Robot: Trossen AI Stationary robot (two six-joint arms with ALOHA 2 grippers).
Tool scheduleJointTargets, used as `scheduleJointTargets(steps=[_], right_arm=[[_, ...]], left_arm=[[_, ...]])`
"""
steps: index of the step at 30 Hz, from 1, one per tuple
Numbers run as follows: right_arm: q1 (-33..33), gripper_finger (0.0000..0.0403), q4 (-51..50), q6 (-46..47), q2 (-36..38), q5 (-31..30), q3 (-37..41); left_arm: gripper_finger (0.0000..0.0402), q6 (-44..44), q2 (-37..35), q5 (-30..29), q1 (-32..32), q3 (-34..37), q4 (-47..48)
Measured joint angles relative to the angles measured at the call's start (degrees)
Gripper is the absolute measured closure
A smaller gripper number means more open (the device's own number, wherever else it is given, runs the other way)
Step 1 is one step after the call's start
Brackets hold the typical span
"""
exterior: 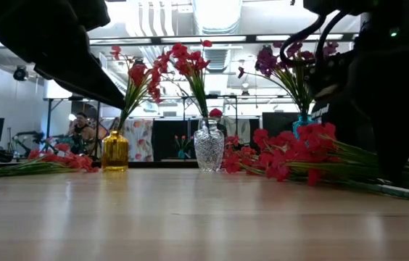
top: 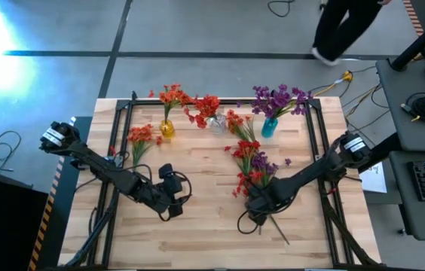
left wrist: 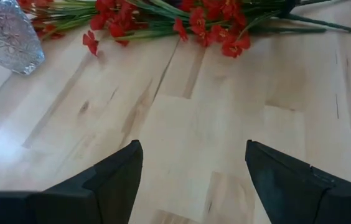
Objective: Sort flowers into vase by color
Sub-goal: Put the red flowers into the transparent vase
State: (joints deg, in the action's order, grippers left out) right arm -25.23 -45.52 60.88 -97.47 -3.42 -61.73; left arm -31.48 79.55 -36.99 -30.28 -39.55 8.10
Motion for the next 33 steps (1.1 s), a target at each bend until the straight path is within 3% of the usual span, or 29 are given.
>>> scheduleJointTargets(steps=[11, 15, 27, 33], right_arm=[[0.3, 0.0339, -1.0, 0.1, 0.0, 0.0, 0.0], [0.4, 0.0384, -1.8, 0.4, 2.4, 0.3, 0.0], [0.7, 0.0376, -10.8, 0.6, 14.4, 0.3, -1.7], [0.8, 0.0376, -7.7, -2.7, 22.8, -10.0, -1.7]], left_arm=[[0.0133, -0.2, 0.0, -1.6, 0.0, 0.0, -0.1], [0.0133, -0.2, 0.0, -1.6, 0.0, 0.0, -0.1], [0.0133, -0.6, 0.0, -1.6, 0.0, 0.1, -0.5], [0.0133, -1.3, 0.0, -1.6, 0.0, 0.1, -0.5]])
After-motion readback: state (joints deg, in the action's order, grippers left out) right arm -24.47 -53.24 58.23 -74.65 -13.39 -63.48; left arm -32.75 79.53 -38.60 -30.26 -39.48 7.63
